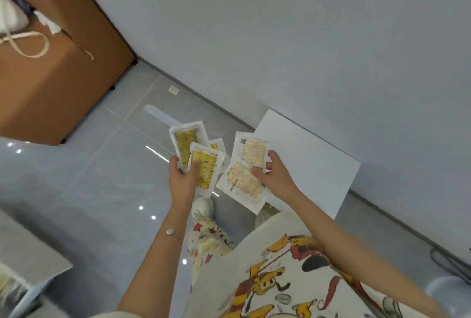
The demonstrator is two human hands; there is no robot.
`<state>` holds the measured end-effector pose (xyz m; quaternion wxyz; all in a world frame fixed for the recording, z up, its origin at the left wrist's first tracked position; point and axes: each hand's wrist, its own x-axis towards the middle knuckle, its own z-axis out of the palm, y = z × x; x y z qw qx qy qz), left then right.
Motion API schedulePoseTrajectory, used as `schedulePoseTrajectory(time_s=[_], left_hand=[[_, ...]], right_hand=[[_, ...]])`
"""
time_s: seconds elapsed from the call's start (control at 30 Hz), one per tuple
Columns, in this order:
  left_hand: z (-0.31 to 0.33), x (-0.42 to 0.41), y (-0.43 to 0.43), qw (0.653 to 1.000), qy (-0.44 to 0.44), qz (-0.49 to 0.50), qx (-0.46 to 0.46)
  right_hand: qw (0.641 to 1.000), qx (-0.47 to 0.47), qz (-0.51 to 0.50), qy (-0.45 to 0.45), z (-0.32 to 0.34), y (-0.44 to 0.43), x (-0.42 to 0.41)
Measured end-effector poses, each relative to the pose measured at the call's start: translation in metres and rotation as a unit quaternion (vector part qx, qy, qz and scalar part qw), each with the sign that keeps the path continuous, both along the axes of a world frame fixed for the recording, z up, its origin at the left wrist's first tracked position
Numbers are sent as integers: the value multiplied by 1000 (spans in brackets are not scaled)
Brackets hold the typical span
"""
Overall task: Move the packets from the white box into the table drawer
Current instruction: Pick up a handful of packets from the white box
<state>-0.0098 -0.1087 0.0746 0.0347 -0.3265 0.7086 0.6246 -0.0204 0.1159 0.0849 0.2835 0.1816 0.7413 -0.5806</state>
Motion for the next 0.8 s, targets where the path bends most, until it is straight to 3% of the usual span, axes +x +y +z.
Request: schedulePoseTrajectory(time_s=[0.27, 0.5, 0.8], left_hand=[[61, 49, -125, 990, 51, 132, 21], [86, 97, -262, 970, 71, 228, 39], [91, 139, -380, 940, 85, 330, 24]], right_hand=[[993, -21, 109, 26, 61, -156, -12], [962, -9, 261, 78, 104, -303, -20], [956, -41, 276, 87, 110, -453, -12]])
